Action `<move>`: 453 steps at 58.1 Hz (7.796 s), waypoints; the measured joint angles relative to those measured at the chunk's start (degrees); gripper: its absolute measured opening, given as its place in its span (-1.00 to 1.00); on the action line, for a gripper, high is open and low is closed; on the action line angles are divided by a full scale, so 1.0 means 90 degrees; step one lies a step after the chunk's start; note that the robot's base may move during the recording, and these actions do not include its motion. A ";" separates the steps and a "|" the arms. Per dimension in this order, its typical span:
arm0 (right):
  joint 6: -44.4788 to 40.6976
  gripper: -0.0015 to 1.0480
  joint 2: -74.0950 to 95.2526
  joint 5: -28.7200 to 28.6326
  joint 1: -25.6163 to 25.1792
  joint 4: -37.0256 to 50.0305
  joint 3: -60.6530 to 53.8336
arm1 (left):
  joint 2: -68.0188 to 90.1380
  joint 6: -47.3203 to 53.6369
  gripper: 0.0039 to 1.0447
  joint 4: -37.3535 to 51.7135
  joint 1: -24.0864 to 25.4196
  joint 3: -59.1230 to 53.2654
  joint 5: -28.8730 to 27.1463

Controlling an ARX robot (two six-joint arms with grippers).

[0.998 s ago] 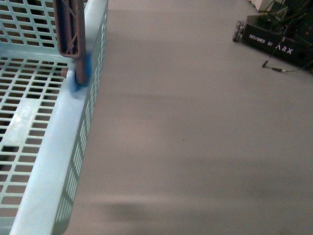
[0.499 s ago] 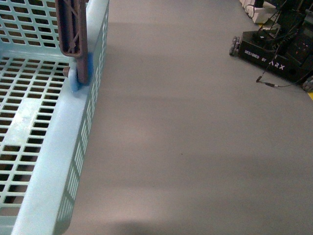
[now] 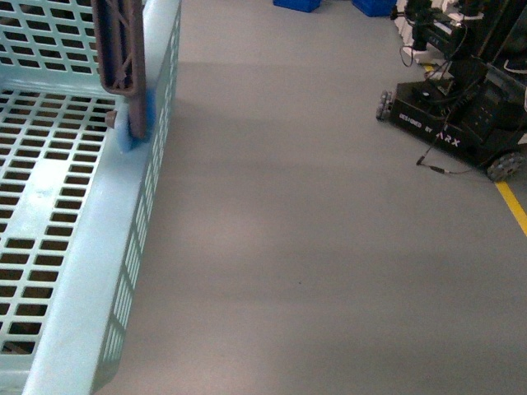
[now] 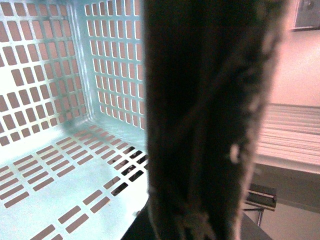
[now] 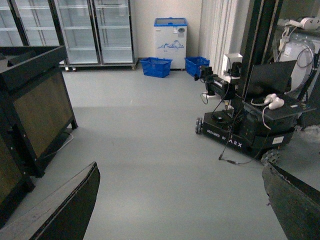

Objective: Pick mango and avocado into basket

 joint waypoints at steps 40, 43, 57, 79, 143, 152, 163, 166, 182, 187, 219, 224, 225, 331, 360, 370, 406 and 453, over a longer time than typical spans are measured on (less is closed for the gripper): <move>0.0000 0.85 0.0000 0.0002 0.0000 0.0000 0.0002 | -0.0017 0.0002 -0.88 0.0000 0.0000 0.0005 0.0000; 0.0000 0.85 0.0000 0.0002 0.0000 0.0000 0.0002 | -0.0017 0.0002 -0.88 0.0000 0.0000 0.0005 0.0000; 0.0000 0.85 0.0000 0.0002 0.0000 0.0000 0.0002 | -0.0017 0.0005 -0.88 0.0000 0.0000 0.0005 -0.0002; 0.0000 0.85 0.0000 0.0007 0.0000 0.0000 0.0002 | -0.0015 0.0000 -0.88 0.0000 0.0000 0.0005 0.0000; 0.0000 0.85 0.0000 0.0017 0.0005 -0.0005 0.0002 | -0.0017 -0.0022 -0.88 -0.0005 -0.0027 -0.0002 0.0017; 0.0000 0.85 0.0000 0.0005 0.0002 0.0000 0.0002 | -0.0032 -0.0007 -0.88 -0.0005 -0.0022 -0.0002 -0.0012; 0.0000 0.85 0.0000 0.0012 0.0005 0.0005 0.0017 | -0.0022 -0.0024 -0.88 -0.0005 -0.0022 -0.0012 0.0007; 0.0000 0.85 0.0002 0.0002 0.0002 0.0005 0.0010 | -0.0034 -0.0007 -0.88 -0.0005 -0.0024 -0.0012 -0.0005; -0.0002 0.85 0.0000 0.0002 0.0002 0.0000 0.0002 | -0.0027 -0.0022 -0.88 -0.0005 -0.0022 -0.0015 0.0002; 0.0000 0.85 0.0000 0.0005 0.0005 0.0002 0.0002 | -0.0027 -0.0024 -0.88 -0.0005 -0.0022 -0.0010 -0.0002; 0.0000 0.85 0.0000 0.0002 0.0002 0.0000 0.0000 | -0.0027 -0.0017 -0.88 -0.0002 -0.0022 -0.0012 -0.0010; 0.0000 0.85 0.0000 0.0010 0.0002 0.0007 0.0005 | -0.0027 -0.0017 -0.88 -0.0002 -0.0022 -0.0019 -0.0002; 0.0000 0.85 0.0000 0.0007 0.0002 -0.0005 0.0002 | -0.0027 -0.0022 -0.88 -0.0005 -0.0022 -0.0022 0.0000; -0.0002 0.85 0.0000 -0.0029 -0.0005 0.0002 0.0000 | -0.0029 0.0049 -0.88 -0.0005 0.0046 -0.0041 -0.0185; -0.0002 0.85 0.0000 -0.0002 -0.0005 0.0000 0.0000 | -0.0024 -0.0022 -0.88 -0.0005 -0.0017 -0.0036 0.0019; 0.0000 0.85 0.0000 -0.0002 -0.0005 0.0000 0.0000 | -0.0024 -0.0019 -0.88 -0.0005 -0.0017 -0.0036 0.0000; 0.0000 0.85 0.0000 -0.0002 -0.0005 0.0000 0.0000 | -0.0024 -0.0022 -0.88 -0.0005 -0.0017 -0.0036 -0.0002; 0.0000 0.85 0.0000 0.0000 -0.0005 0.0000 0.0000 | 0.3376 0.8318 -0.88 0.2174 -0.0600 0.0971 0.4112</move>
